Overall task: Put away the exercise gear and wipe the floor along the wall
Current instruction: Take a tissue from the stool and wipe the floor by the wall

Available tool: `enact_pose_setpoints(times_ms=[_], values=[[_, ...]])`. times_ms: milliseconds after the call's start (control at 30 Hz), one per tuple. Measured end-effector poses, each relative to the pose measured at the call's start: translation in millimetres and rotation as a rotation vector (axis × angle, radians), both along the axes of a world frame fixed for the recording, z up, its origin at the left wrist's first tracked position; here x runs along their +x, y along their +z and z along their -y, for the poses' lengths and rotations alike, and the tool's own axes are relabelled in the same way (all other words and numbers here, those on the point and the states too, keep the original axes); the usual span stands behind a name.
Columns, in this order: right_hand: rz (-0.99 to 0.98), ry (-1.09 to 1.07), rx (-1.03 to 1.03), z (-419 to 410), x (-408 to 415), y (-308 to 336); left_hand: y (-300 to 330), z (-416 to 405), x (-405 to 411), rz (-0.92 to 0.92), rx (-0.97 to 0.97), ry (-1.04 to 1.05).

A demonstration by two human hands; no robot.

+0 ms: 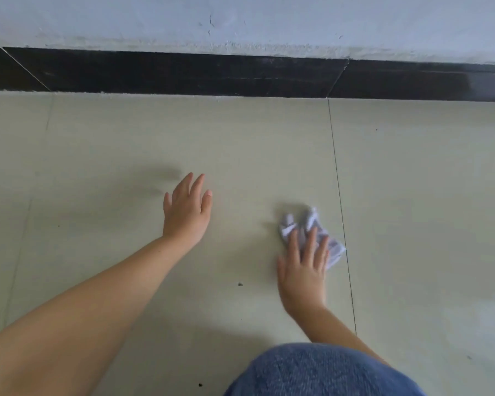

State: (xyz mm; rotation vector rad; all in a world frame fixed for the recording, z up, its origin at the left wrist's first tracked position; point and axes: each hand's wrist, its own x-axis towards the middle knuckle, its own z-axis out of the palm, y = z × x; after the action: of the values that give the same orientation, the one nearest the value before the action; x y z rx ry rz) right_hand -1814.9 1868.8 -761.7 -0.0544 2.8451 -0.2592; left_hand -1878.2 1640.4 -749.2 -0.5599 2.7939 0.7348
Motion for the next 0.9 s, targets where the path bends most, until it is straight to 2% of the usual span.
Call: enact_pose_setpoints(times_ms=[100, 167, 233, 300, 400, 467, 533, 567, 600, 667, 767, 833, 900], values=[[-0.044, 0.6, -0.095, 78.6, 69.4, -6.0, 5.1, -1.7, -0.4, 0.019, -0.005, -0.034], [-0.017, 0.967, -0.097, 84.5, 87.4, -9.8, 8.3, 2.2, 3.7, 0.053, -0.028, -0.076], [0.003, 1.059, -0.045, 58.6, 87.2, -17.7, 10.7, 7.5, 9.6, 0.081, -0.054, -0.106], [0.048, 0.917, -0.04, 7.6, 80.7, -18.8, 11.6, 10.6, 14.0, 0.098, -0.067, -0.122], [0.015, 0.575, 0.043, -102.3, 52.6, -9.1, 11.0, 3.5, 12.1, 0.109, -0.054, -0.144], [0.049, 0.156, 0.064, -170.7, 19.8, 0.5, 9.4, -9.4, 7.9, 0.098, -0.041, -0.166], [0.104, -0.368, 0.026, -189.4, -12.8, 6.3, 7.9, -25.7, 3.4, 0.09, -0.036, -0.199], [0.107, -0.53, 0.034, -177.5, -23.1, 5.3, 7.9, -35.5, 1.5, 0.095, -0.03, -0.221], [0.123, -0.583, 0.058, -152.3, -27.1, 4.6, 8.2, -45.8, -0.3, 0.102, -0.021, -0.243], [0.107, -0.419, 0.046, -89.2, -16.0, -0.2, 10.2, -65.8, -6.2, 0.109, -0.012, -0.284], [-0.023, 0.119, 0.022, -2.9, 30.7, -2.8, 14.2, -85.4, -17.2, 0.103, -0.044, -0.334], [0.009, 0.432, -0.004, 15.1, 45.1, 3.0, 14.2, -89.8, -25.7, 0.102, -0.063, -0.344], [0.016, 0.619, -0.062, -10.3, 36.0, 1.9, 11.6, -90.9, -31.2, 0.141, -0.083, -0.353]])
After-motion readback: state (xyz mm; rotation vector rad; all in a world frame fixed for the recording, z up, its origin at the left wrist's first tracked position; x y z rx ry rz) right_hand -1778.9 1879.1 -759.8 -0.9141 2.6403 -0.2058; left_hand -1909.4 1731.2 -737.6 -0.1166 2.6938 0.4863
